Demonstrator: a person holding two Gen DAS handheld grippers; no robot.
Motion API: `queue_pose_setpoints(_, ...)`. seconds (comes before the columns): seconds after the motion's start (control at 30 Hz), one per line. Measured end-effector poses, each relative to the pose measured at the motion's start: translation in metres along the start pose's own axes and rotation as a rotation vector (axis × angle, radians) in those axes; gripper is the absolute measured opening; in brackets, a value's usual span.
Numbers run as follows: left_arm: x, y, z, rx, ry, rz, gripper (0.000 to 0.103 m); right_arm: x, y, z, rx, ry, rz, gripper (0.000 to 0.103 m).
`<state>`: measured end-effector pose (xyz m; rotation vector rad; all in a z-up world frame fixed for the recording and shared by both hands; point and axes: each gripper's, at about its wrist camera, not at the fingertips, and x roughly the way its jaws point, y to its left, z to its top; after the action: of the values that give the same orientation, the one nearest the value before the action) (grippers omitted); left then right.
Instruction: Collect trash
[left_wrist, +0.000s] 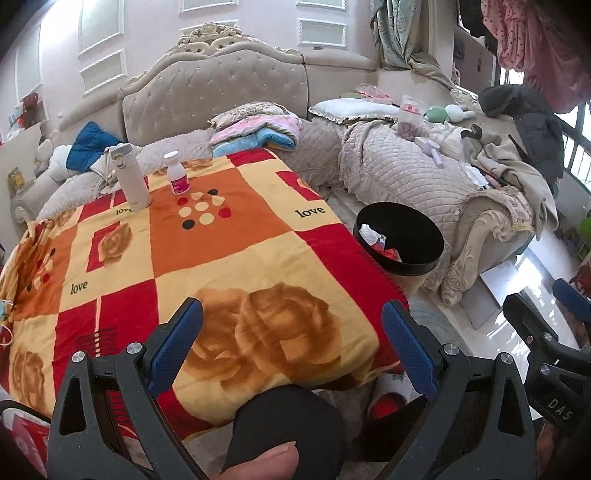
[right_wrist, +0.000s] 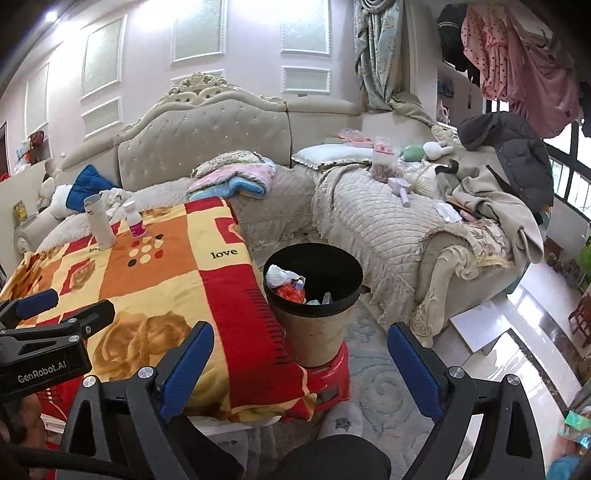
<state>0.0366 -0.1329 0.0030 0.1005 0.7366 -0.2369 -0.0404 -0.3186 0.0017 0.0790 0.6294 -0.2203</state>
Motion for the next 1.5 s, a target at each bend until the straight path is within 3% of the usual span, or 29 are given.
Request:
queue_pose_setpoints(1.33,-0.017,0.008,-0.004,-0.014,-0.015,-0.013,0.097,-0.016,0.005,0.006,-0.014,-0.030,0.002,0.094)
queue_pose_setpoints(1.5,-0.024,0.013,-0.007,-0.036,-0.036,-0.053,0.097,-0.020,0.010,0.006,-0.022,-0.039,0.007,0.094)
